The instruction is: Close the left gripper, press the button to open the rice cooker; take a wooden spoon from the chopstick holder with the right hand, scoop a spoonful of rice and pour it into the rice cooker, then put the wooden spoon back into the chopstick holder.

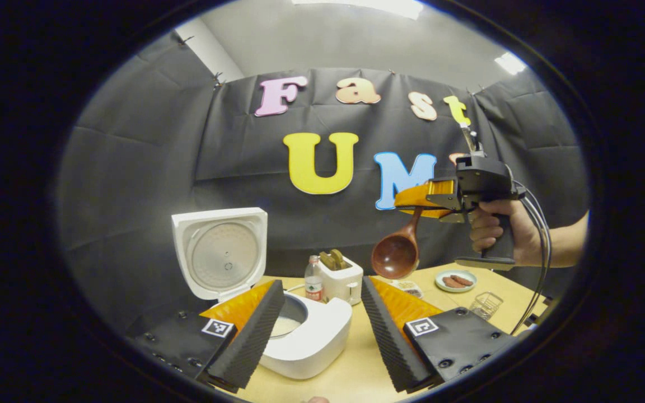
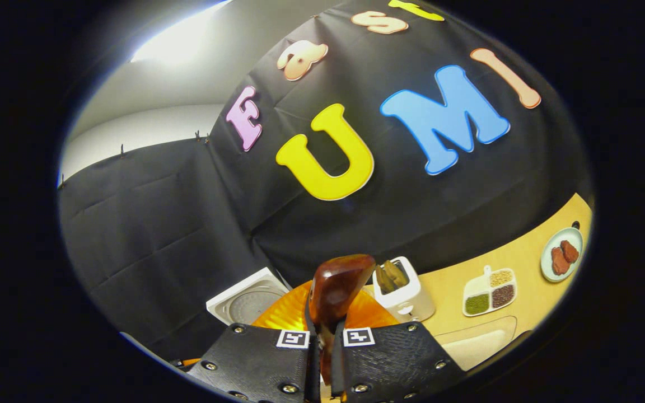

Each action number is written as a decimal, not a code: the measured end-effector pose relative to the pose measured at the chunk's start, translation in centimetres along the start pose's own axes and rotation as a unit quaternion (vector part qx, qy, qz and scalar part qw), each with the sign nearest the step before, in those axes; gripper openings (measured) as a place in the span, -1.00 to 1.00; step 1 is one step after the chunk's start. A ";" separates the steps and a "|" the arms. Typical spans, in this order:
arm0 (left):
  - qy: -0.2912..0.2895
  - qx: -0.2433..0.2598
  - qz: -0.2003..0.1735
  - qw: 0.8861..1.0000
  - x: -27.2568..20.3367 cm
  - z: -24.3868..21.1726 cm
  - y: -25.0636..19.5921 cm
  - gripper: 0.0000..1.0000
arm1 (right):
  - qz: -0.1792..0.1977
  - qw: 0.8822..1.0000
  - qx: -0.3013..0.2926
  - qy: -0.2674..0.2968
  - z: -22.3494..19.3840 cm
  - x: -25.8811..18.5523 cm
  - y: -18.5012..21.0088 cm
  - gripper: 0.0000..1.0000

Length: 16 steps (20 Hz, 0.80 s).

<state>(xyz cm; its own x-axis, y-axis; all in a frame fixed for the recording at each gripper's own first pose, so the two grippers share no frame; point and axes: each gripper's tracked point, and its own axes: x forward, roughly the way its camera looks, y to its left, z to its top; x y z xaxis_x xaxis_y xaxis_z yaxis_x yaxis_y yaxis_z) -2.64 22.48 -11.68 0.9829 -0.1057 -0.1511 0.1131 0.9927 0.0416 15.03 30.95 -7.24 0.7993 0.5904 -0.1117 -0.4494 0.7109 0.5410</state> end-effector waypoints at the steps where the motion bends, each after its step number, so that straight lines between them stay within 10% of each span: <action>1: 0.001 0.000 -0.002 1.000 0.5 0.1 -0.6 0.92 | -0.008 1.000 0.001 -0.004 0.3 -1.0 -0.9 -0.84; 16: -0.018 0.014 0.006 1.000 4.8 3.4 -7.7 0.92 | -0.118 0.993 0.006 -0.029 5.1 -14.6 -13.9 -0.85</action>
<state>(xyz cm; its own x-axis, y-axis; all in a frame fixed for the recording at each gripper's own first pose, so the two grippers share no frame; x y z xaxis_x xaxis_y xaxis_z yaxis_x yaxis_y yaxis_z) 1.68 14.09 -9.34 0.9887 -0.0971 -0.1140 0.1056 0.9919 0.0708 11.65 10.49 -8.90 0.9037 0.3841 -0.1892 -0.2419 0.8226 0.5145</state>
